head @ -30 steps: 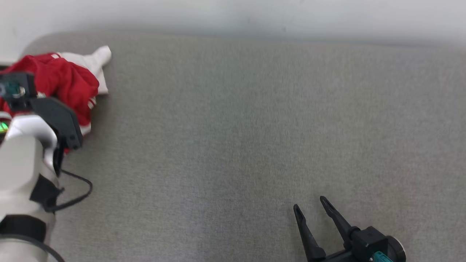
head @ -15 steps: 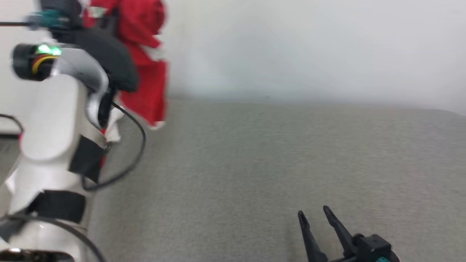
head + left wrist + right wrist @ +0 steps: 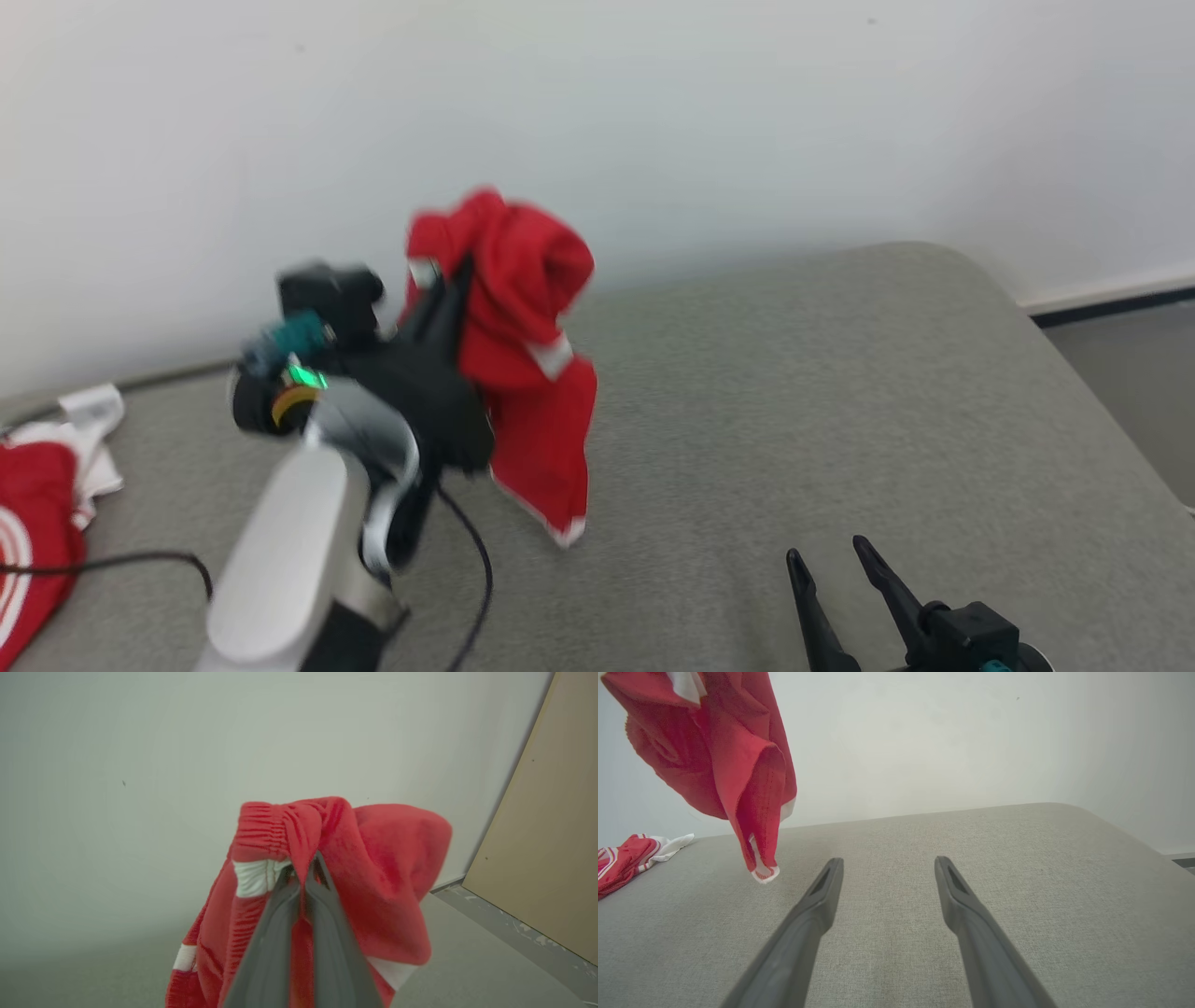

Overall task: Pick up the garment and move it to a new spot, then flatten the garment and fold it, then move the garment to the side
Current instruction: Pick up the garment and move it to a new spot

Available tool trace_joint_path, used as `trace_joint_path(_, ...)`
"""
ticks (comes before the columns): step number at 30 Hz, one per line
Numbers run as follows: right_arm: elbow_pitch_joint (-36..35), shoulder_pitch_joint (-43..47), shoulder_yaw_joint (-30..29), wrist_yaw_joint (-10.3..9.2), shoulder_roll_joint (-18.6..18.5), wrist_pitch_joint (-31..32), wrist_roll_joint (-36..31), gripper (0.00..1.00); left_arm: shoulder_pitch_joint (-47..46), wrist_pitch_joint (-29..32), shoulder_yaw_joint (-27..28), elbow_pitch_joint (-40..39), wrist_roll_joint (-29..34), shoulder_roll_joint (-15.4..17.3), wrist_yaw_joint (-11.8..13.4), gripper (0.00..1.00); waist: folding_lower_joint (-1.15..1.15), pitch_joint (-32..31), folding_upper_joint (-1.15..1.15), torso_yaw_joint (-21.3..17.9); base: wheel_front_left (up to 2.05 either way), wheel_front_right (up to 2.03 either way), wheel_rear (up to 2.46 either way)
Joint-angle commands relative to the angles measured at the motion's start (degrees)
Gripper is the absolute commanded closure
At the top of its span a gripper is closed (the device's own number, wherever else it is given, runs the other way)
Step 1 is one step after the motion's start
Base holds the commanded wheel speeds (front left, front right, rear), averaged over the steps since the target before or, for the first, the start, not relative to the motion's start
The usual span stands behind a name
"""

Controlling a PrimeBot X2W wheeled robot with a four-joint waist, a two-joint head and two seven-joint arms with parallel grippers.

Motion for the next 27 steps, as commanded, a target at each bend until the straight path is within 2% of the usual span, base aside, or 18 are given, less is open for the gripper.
trace_joint_path(1,-0.63,0.67,0.35,0.19,0.02,0.33,-0.20,0.00,3.58,-0.67,-0.90,-0.28,-0.18,-0.59,0.51,1.00,0.01,0.26,0.01,-6.47,0.00,0.00,0.00)
trace_joint_path(5,-1.34,0.35,1.43,0.19,0.01,1.13,0.03,0.00,9.77,-1.86,-4.77,3.14,1.05,-1.23,1.10,1.00,0.01,1.15,0.01,-7.86,0.00,0.00,0.00)
trace_joint_path(10,-1.60,-0.66,3.25,0.19,0.01,1.44,0.73,0.00,13.42,-4.32,-7.15,8.97,-0.54,-1.85,1.01,1.00,0.01,1.65,0.01,-8.55,0.00,0.00,0.00)
trace_joint_path(11,-1.60,-0.62,3.28,0.19,0.00,1.41,0.94,0.00,14.07,-5.16,-7.49,10.16,-1.79,-2.00,0.59,0.78,0.01,1.72,0.01,-8.41,0.00,0.00,0.00)
trace_joint_path(12,-1.53,-0.48,3.22,0.19,-0.01,1.32,0.97,0.00,14.57,-5.73,-7.65,11.26,-3.19,-2.09,0.42,0.00,0.01,1.77,0.01,-8.10,0.00,0.00,0.00)
trace_joint_path(17,-0.94,0.75,1.13,0.19,0.00,1.11,0.53,0.00,15.44,-8.00,-10.91,13.91,-9.59,-2.16,0.28,0.00,0.01,1.05,0.01,-5.17,0.00,0.00,0.00)
trace_joint_path(20,-1.32,1.41,-1.01,0.19,0.01,0.97,0.12,0.00,16.65,-11.35,-12.01,11.66,-13.22,-2.20,-0.40,0.00,0.01,0.14,0.01,-2.80,0.00,0.00,0.00)
trace_joint_path(21,-1.49,1.90,-2.28,0.19,0.02,0.87,-0.14,0.00,17.64,-14.34,-11.43,10.05,-13.88,-2.11,-0.32,0.00,0.01,-0.48,0.01,-1.35,0.00,0.00,0.00)
trace_joint_path(24,-1.39,2.41,-3.78,0.19,0.02,0.75,0.04,0.00,20.29,-18.89,-10.16,6.42,-12.69,-0.43,0.43,0.00,0.01,-1.34,0.01,0.68,0.00,0.00,0.00)
trace_joint_path(27,-1.14,3.15,-5.12,0.19,0.03,0.66,-0.05,0.00,24.47,-21.33,-8.21,1.54,-10.77,1.78,2.27,0.00,0.01,-2.17,0.01,2.54,0.00,0.00,0.00)
